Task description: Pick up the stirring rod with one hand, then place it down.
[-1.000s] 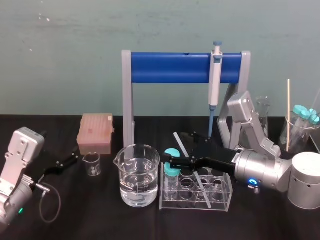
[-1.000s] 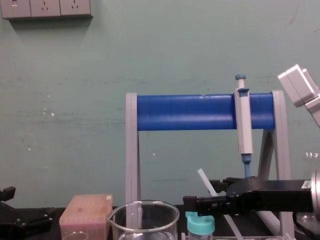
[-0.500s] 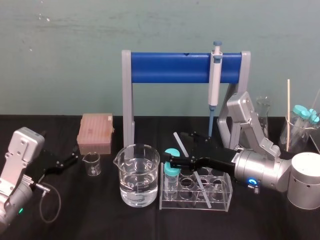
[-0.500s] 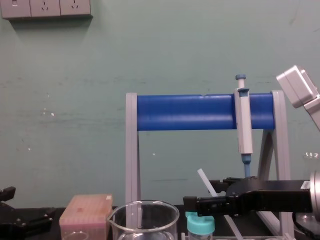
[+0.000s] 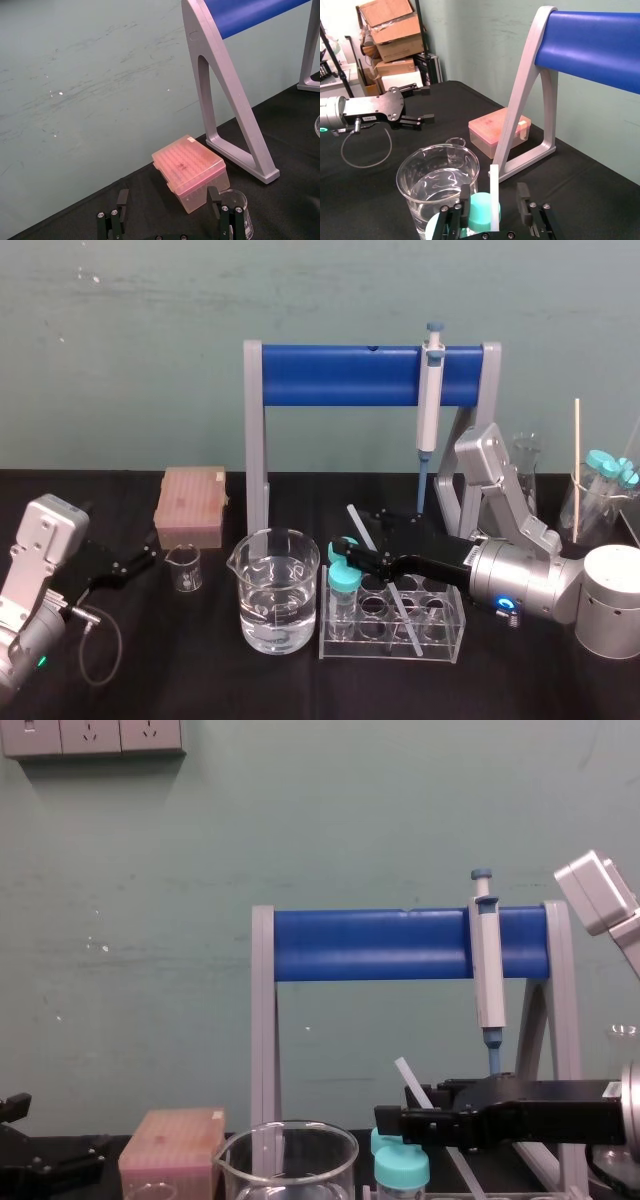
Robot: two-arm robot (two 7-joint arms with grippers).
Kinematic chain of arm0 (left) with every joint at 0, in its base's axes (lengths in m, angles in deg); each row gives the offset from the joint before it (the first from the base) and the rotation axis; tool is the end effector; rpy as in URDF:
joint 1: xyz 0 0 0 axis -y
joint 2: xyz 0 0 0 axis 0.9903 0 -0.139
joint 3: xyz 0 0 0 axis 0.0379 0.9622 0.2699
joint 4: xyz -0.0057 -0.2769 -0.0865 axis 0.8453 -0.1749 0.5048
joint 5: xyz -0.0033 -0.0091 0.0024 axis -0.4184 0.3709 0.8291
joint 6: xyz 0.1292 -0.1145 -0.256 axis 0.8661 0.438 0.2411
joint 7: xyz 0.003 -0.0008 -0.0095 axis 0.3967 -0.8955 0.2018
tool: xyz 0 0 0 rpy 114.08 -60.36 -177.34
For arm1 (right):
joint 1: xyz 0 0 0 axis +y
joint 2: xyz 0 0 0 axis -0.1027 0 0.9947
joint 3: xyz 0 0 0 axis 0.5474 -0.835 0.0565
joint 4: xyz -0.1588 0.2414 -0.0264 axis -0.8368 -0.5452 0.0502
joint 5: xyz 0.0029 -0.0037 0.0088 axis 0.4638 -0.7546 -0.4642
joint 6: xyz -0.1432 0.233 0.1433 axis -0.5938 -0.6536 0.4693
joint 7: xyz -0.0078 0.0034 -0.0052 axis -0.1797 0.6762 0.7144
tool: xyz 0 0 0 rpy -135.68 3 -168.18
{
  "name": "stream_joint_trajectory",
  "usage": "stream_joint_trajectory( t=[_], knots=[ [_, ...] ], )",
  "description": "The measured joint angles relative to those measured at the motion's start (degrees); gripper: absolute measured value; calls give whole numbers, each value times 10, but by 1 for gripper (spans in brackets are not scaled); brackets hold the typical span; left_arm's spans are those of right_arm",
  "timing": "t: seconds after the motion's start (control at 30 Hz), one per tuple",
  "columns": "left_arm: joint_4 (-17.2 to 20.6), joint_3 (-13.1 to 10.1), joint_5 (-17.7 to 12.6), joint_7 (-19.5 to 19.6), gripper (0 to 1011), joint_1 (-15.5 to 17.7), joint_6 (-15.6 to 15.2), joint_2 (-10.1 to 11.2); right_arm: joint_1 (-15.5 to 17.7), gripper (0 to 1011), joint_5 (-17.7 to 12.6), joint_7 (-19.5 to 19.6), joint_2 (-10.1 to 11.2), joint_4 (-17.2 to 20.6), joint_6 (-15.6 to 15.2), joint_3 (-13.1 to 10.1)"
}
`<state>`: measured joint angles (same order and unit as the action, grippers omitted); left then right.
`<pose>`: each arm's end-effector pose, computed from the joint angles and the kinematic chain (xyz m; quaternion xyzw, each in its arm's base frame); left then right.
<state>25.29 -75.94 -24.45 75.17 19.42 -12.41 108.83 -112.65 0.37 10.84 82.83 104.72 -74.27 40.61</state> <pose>0.3581 0.0827 -0.3022 0.1414 -0.1325 0.5800 0.7912 0.4336 -0.0195 -0.2474 -0.0973 0.0205 -0.2962 0.9499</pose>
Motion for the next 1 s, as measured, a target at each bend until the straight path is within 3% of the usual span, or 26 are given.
stream_joint_trajectory(
  t=[0.1,0.13,0.57,0.83,1.0],
  knots=[
    [0,0,0,0,1000,0,0,0,0,536,0,0,0,0,0,0],
    [0,0,0,0,1000,0,0,0,0,465,0,0,0,0,0,0],
    [0,0,0,0,1000,0,0,0,0,80,-1,0,0,0,0,0],
    [0,0,0,0,1000,0,0,0,0,69,-1,0,0,0,1,-1],
    [0,0,0,0,1000,0,0,0,11,68,-2,10,-7,1,29,-15]
  ],
)
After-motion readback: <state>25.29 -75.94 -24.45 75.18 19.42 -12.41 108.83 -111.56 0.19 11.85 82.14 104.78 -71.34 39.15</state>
